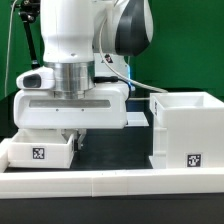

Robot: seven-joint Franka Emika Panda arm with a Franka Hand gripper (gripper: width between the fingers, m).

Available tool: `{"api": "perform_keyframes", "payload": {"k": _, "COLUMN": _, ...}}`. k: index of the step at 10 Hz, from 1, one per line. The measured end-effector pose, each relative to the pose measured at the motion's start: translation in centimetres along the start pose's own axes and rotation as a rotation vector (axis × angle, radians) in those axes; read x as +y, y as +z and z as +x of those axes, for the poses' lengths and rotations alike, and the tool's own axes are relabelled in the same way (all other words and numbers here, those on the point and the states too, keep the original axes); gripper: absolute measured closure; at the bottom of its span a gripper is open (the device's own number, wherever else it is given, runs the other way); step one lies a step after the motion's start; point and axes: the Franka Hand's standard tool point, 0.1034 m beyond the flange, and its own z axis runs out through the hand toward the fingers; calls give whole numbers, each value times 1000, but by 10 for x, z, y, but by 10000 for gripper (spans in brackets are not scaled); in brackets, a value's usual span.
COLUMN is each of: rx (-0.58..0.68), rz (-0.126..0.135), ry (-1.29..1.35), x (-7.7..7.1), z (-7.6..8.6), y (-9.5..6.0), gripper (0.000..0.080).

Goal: Assemble drawer

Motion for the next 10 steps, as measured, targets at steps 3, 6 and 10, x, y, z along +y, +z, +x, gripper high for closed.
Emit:
{"api": "perform_keyframes", "payload": {"k": 3, "rx": 0, "rz": 0, "ry": 0, "x": 0, "z": 0, "y": 0, "gripper": 758}}
{"api": "perform_keyframes", "payload": {"k": 6, "rx": -18, "rz": 11, "ry": -37, "x": -14, "z": 6, "y": -14, "gripper": 758}}
{"api": "perform_keyframes", "payload": {"k": 10, "rx": 22, "rz": 26, "ry": -141, "x": -26, "z": 35, "y": -39, "gripper": 757}}
